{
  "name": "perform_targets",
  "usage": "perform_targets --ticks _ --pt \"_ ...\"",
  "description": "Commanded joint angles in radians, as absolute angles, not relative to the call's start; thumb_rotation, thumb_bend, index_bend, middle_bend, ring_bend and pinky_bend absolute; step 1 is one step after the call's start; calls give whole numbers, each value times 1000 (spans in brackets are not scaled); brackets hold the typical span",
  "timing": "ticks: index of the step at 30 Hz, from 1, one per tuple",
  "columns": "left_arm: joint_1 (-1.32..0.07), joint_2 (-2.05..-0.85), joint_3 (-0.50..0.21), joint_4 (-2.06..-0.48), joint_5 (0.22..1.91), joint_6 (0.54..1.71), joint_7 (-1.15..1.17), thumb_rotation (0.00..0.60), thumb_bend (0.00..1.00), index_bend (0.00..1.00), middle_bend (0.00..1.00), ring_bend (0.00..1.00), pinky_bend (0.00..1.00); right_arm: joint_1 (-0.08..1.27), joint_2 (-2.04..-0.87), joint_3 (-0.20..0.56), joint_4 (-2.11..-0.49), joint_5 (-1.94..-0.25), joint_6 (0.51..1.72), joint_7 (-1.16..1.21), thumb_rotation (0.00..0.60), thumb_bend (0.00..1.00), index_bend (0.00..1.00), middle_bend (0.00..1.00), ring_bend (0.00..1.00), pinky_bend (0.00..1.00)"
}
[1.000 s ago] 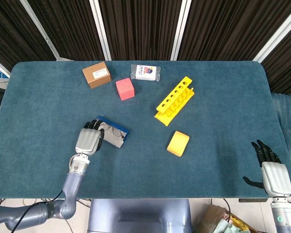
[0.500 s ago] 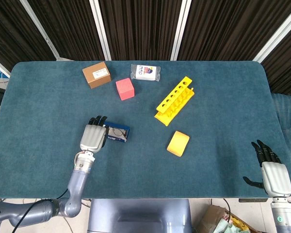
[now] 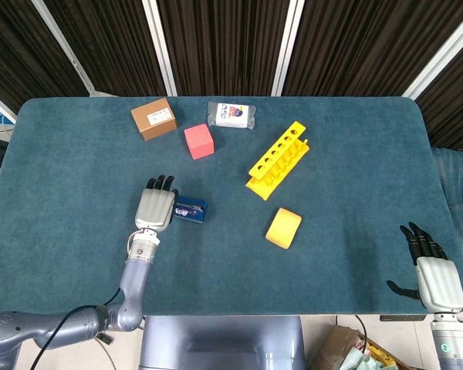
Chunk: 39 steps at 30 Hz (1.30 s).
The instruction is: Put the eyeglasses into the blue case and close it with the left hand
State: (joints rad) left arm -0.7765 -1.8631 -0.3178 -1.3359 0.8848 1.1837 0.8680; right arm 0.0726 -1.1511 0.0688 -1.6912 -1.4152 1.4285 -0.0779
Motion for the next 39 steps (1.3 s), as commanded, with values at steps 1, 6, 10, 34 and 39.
perform_targets --ticks 1,6,10,34,39 --pt "-791 -1880 -329 -1310 873 1183 869 600 491 572 166 109 178 72 -1151 69 -1691 -1416 1429 -77 600 169 0 0 90 187" --pt "-809 -1899 -343 -1275 868 1186 862 600 491 573 166 109 178 73 -1151 68 -1691 -1416 1427 -78 600 169 0 0 91 187" --pt "-821 -1910 -349 -1252 876 1192 853 600 491 575 166 109 178 73 -1151 68 -1691 -1415 1426 -78 600 169 0 0 90 187" --pt "-865 -1958 -367 -1123 853 1174 829 600 491 569 166 109 175 74 -1150 67 -1697 -1407 1420 -81 600 169 0 0 90 187" --pt "-877 -1977 -369 -1082 852 1168 825 600 491 498 162 108 173 74 -1148 67 -1700 -1404 1417 -80 600 169 0 0 90 187"
